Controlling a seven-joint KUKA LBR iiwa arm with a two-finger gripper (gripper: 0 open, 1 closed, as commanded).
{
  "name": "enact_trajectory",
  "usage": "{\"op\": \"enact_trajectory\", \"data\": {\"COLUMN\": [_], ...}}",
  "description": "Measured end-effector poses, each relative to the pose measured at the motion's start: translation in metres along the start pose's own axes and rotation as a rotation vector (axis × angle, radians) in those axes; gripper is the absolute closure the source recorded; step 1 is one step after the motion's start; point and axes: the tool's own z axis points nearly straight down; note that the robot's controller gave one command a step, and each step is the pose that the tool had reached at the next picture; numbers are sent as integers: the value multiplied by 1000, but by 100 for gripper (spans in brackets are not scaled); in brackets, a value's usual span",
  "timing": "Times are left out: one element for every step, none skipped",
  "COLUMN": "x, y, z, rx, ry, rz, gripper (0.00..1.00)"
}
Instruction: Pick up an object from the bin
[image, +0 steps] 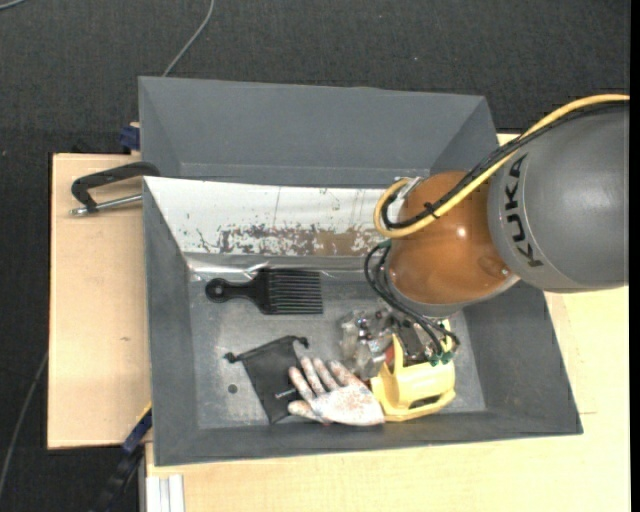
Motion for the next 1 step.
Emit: {"op": "enact_trajectory", "data": {"x": [-35], "y": [35], "z": [8], "rx": [-1], "ry": [-6], "rz": [-135], "gripper": [100]}}
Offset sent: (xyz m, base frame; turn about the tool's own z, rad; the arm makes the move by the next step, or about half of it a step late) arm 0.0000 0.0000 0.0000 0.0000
